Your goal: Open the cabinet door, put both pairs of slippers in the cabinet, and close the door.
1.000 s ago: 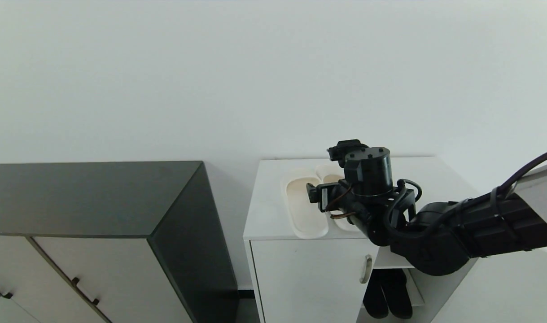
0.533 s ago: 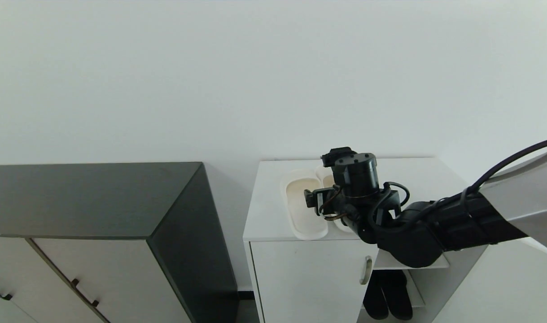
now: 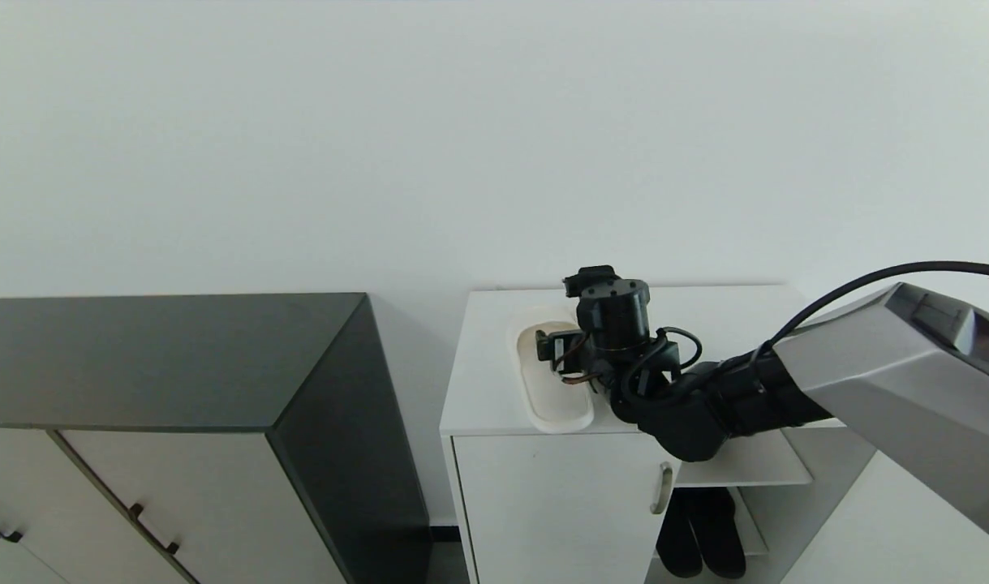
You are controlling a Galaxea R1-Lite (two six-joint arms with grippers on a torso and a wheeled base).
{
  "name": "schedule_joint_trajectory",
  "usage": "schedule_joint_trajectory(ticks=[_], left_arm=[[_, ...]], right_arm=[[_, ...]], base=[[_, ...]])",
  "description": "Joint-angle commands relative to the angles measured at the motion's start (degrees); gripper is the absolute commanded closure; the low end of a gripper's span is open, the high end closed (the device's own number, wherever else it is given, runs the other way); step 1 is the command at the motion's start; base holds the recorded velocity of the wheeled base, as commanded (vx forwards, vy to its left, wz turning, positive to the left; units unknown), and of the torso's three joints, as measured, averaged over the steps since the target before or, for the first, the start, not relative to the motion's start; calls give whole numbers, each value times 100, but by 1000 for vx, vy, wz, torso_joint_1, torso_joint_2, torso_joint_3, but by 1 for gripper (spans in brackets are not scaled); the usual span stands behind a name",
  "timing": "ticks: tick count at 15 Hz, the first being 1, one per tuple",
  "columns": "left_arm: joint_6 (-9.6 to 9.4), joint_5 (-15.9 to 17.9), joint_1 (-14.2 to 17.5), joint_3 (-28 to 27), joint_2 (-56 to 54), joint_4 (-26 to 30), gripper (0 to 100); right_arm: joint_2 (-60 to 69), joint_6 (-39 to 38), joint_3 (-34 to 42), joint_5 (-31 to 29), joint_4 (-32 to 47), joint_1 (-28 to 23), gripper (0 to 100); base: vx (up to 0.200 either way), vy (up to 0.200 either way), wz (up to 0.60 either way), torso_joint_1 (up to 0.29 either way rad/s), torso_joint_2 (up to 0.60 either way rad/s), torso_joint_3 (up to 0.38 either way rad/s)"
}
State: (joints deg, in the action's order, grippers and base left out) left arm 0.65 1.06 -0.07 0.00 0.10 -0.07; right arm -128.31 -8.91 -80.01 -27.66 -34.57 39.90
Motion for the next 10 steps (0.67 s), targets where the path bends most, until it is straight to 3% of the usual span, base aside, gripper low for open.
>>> schedule_joint_trajectory(ticks=[1,2,7,10], left_arm=[[6,-9,7,0,-1,-1,100],[6,-9,7,0,-1,-1,100],[6,-9,-1,0,-1,-1,100],[6,-9,-1,0,-1,-1,100]], right_arm=[[-239,3,-147,-3,-6,-9,0],[-256,3,-156,-3,-14,-9,100],[-186,12,-226,-64,-14,-26,100],[456,12,178,-38,-6,53,100]], base=[[0,0,0,0,0,0],[0,0,0,0,0,0],[0,0,0,0,0,0],[0,0,0,0,0,0]])
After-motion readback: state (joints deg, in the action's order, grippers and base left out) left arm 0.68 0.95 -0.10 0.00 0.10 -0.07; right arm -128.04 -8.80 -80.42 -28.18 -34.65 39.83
